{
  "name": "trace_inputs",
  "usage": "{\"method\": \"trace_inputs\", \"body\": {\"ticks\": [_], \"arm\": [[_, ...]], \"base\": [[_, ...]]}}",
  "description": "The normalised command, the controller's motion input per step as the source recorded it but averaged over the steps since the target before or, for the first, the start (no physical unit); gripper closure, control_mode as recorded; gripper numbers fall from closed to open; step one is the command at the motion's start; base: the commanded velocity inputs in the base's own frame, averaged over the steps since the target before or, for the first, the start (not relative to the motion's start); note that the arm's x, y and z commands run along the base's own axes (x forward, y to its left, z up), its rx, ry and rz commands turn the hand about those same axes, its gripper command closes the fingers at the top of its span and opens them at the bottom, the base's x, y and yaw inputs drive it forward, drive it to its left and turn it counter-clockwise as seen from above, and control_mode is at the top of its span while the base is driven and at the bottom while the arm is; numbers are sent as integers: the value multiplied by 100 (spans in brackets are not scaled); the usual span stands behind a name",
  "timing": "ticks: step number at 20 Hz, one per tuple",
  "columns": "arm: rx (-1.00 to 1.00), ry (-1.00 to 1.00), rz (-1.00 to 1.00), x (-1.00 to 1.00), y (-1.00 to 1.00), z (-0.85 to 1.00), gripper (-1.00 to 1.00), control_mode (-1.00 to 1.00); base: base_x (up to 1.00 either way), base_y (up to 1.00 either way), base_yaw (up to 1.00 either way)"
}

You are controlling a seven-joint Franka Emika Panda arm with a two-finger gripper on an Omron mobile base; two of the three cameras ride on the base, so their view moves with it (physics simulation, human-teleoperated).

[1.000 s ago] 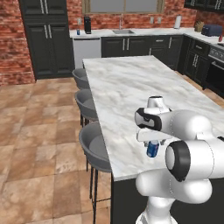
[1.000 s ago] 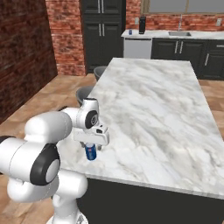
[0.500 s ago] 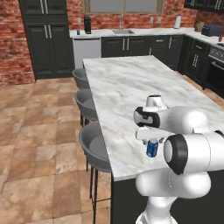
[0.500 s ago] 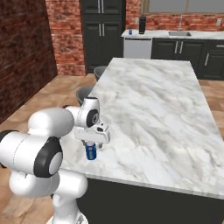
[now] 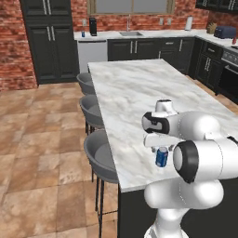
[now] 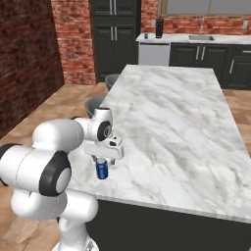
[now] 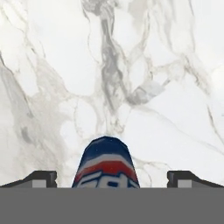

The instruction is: Four empty soda cans are scattered around the kitchen. Gather all the cans and cluster them next to the stove for recycling.

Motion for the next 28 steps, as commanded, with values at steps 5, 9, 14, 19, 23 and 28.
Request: {"method": "trace_inputs", "body": {"ticks": [5, 9, 14, 19, 23, 28], "arm": [[1, -11, 0, -14, 0, 0, -100, -100], [0, -7, 0, -23, 0, 0, -100, -100], [0, -1, 0, -16, 0, 0, -100, -100], [0, 0, 0, 3, 0, 0, -100, -100], [0, 0, 0, 4, 0, -3, -100, -100], [0, 0, 0, 2, 0, -9, -100, -100]], "base": [[0, 0, 0], [0, 0, 0], [0, 0, 0], [0, 0, 0], [0, 0, 0], [0, 0, 0]]}}
